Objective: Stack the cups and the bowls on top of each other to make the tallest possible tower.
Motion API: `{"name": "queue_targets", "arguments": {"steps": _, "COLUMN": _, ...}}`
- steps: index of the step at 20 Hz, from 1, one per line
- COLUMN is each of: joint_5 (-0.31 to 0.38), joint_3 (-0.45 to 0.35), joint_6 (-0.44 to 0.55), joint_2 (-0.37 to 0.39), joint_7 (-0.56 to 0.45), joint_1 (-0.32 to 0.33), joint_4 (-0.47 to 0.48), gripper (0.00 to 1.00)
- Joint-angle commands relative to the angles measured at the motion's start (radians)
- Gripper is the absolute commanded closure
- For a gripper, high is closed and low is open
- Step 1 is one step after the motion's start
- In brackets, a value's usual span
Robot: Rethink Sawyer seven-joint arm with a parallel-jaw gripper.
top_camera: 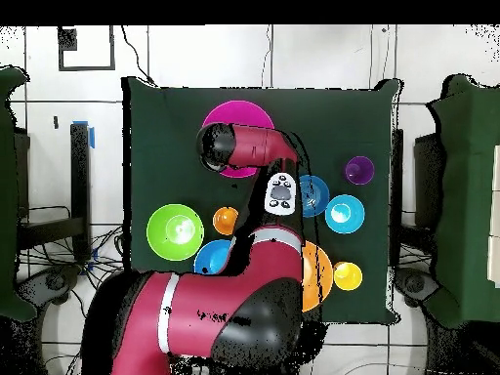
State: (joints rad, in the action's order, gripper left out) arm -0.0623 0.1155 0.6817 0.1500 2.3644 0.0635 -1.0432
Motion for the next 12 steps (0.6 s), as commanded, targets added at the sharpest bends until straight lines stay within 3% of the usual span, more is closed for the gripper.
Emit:
{"name": "queue_targets", "arguments": {"steps": 1, "joint_5": 0.066, "joint_3": -0.146, "joint_6": 0.180, "joint_2": 0.022, "joint_7": -0.262, "joint_1": 0.077, "joint_4": -0.009, "gripper": 0.00}}
{"name": "queue_targets", "arguments": {"steps": 7, "joint_5": 0.077, "joint_3": -0.160, "joint_6": 0.158, "joint_2": 0.033, "joint_7": -0.241, "joint_1": 0.077, "joint_4": -0.031, "gripper": 0.00}}
{"name": "queue_targets", "arguments": {"steps": 12, "joint_5": 0.061, "joint_3": -0.155, "joint_6": 0.278, "joint_2": 0.103, "joint_7": -0.209, "joint_1": 0.052, "joint_4": 0.001, "gripper": 0.00}}
